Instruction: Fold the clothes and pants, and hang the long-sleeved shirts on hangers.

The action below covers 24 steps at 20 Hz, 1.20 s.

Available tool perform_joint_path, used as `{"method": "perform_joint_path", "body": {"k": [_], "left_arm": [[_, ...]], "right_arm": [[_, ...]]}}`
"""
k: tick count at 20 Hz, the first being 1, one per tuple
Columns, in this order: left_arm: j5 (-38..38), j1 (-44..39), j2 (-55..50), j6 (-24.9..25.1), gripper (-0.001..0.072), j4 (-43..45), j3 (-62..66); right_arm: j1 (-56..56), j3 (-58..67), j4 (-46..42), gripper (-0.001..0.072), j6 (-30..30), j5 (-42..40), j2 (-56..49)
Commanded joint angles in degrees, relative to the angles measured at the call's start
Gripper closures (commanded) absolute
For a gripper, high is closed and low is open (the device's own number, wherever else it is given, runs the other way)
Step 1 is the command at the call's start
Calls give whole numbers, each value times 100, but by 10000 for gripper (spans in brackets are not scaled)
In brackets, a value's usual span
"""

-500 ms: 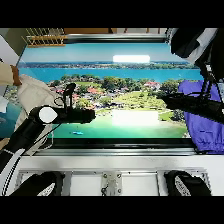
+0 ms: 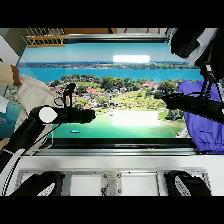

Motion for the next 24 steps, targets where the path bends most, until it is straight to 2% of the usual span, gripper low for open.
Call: {"method": "perform_joint_path", "body": {"k": [1,3,6,8,11,16,21,22,23,24], "left_arm": [[57,107,-7,59,29,680,109],[-216,490,-42,-76,17,1792,426],[-944,1252,-466,-573,18,3766,909],[-1147,1698,-929,-590,18,4376,981],[-710,2100,-1635,-590,18,4374,804],[76,2181,-2505,-610,18,4376,811],[162,2181,-2806,-638,19,4360,811],[96,2181,-2826,-737,123,4363,811],[46,2181,-2824,-765,319,4363,811],[-4,2181,-2793,-765,565,4347,811]], "right_arm": [[4,-2,0,697,2,2,2],[4,-2,0,697,2,0,2],[4,-2,0,697,2,0,2],[4,-2,0,697,2,0,2],[4,-2,0,697,2,0,2],[4,-2,0,697,2,2,2],[4,-2,0,697,2,0,2],[4,-2,0,697,2,2,2],[4,-2,0,697,2,2,2],[4,-2,0,697,2,0,2]]}}
